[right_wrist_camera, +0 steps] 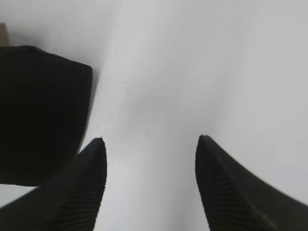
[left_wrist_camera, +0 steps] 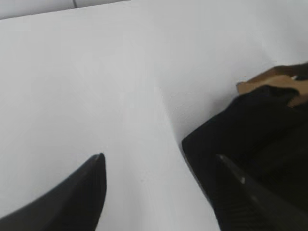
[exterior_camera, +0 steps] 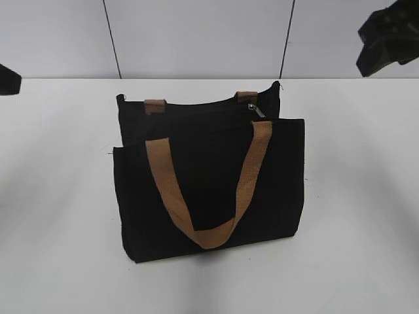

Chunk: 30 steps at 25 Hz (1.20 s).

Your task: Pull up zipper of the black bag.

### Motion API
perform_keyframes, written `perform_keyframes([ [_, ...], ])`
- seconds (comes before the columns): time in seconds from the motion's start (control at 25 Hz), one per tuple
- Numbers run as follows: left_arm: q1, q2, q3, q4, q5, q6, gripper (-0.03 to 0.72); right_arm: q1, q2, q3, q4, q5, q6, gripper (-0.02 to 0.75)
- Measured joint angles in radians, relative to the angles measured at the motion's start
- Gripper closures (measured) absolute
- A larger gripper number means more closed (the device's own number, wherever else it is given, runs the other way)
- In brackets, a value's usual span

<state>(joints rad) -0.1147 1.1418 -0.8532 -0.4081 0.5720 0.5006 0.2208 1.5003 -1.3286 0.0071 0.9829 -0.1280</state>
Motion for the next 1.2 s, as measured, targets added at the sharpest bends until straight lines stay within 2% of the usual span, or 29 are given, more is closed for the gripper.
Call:
perform_keyframes([
  [0.16, 0.0, 0.013, -0.094, 0.211, 0.085, -0.265, 0.202, -0.071, 0.0, 0.0, -0.001, 0.011, 0.0, 0.281],
  [0.24, 0.0, 0.044, -0.16, 0.301, 0.176, -0.358, 0.204, -0.101, 0.0, 0.0, -0.001, 0.011, 0.0, 0.28],
  [0.4, 0.0, 0.122, -0.296, 0.408, 0.352, -0.426, 0.207, -0.15, 0.0, 0.0, -0.007, 0.012, -0.001, 0.279],
  [0.56, 0.0, 0.148, -0.35, 0.415, 0.4, -0.435, 0.207, -0.167, -0.006, 0.0, -0.007, 0.07, -0.016, 0.278],
  [0.92, 0.0, 0.138, -0.347, 0.415, 0.541, -0.436, 0.207, -0.167, -0.122, 0.0, 0.021, 0.185, -0.024, 0.278],
  [1.04, 0.0, 0.075, -0.283, 0.408, 0.53, -0.436, 0.209, -0.167, -0.207, 0.057, 0.042, 0.166, -0.038, 0.278],
  [1.2, 0.0, -0.061, -0.124, 0.408, 0.497, -0.436, 0.21, -0.167, -0.353, 0.255, 0.064, 0.112, -0.043, 0.277],
])
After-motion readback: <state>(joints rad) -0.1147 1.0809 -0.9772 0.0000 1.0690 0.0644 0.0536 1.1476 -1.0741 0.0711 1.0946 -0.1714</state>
